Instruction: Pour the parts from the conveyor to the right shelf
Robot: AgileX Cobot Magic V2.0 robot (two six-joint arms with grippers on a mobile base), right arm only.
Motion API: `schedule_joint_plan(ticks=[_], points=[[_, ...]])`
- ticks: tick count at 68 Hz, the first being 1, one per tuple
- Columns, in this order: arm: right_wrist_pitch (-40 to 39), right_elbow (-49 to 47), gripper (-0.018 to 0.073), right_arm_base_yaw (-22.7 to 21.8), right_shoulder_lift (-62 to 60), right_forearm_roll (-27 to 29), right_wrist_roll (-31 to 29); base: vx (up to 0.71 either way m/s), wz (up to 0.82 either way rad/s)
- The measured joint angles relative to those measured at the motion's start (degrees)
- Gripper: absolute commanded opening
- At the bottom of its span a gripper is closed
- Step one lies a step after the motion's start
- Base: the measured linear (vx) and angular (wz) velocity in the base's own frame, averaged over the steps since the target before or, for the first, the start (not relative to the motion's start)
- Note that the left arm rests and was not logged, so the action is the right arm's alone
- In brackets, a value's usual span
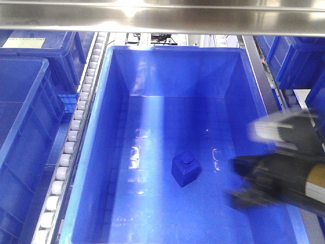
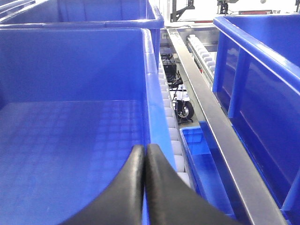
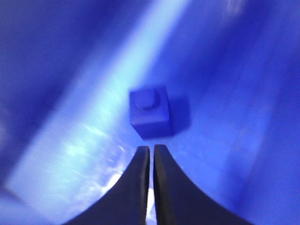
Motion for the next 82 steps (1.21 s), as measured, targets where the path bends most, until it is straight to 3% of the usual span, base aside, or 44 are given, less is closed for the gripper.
schedule_joint_plan(ticks=[23, 42, 66, 82], points=[[13.36, 0.78, -0.001, 0.0, -23.08, -0.08, 0.0, 0.0, 0.0], [10.26, 10.66, -0.001, -0.62, -39.0, -6.12, 0.06, 0.0, 0.0], [-11.24, 26.94, -0.001, -21.05, -47.45, -6.54, 0.06, 0.0, 0.0], [-22.68, 35.62, -0.001, -28.69, -47.73, -6.72, 0.06, 0.0, 0.0]])
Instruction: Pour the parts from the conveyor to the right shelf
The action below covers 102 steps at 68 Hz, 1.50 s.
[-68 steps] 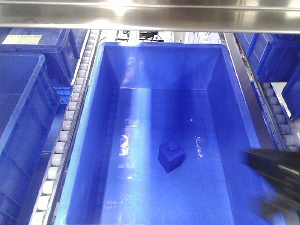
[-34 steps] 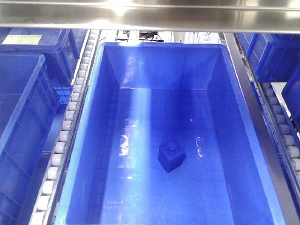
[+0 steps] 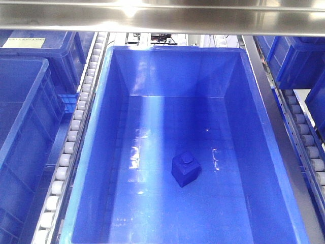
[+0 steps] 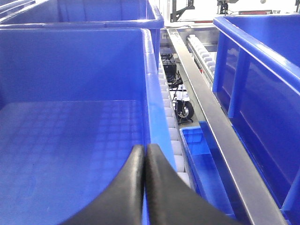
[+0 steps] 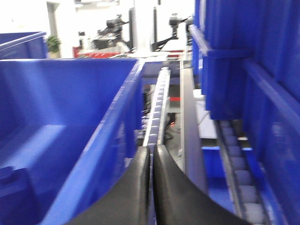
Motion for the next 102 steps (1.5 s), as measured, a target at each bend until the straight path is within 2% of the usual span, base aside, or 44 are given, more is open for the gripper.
schedule_joint_plan(ticks=[15, 102], points=[[1.13, 0.09, -0.001, -1.92, -0.33, 0.0, 0.0, 0.0, 0.0], [1.33, 0.09, -0.001, -1.97, -0.33, -0.01, 0.0, 0.0, 0.0]])
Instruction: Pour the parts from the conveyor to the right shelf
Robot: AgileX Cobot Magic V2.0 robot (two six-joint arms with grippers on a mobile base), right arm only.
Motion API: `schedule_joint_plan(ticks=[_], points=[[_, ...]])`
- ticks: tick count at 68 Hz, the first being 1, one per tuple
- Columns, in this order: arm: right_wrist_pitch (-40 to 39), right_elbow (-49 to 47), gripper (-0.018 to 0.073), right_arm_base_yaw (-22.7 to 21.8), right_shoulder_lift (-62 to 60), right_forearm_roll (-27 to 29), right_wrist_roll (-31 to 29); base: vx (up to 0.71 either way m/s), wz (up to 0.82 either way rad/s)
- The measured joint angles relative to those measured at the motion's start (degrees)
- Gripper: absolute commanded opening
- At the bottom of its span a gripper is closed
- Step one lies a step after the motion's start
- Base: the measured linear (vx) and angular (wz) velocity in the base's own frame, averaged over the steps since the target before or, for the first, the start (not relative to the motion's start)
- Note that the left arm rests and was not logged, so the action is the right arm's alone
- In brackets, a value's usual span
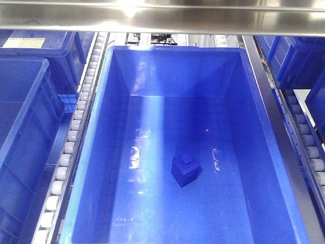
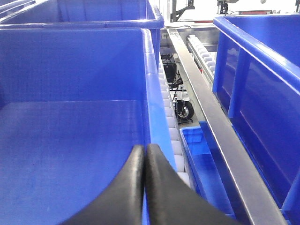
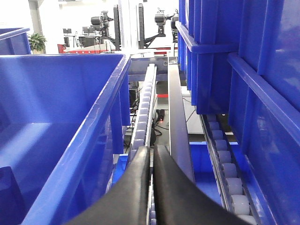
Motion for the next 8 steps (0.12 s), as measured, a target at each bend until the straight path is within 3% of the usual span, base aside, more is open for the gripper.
schedule_joint_plan(ticks=[8], points=[[0.0, 0.0, -0.001, 0.0, 0.0, 0.0, 0.0, 0.0, 0.0]])
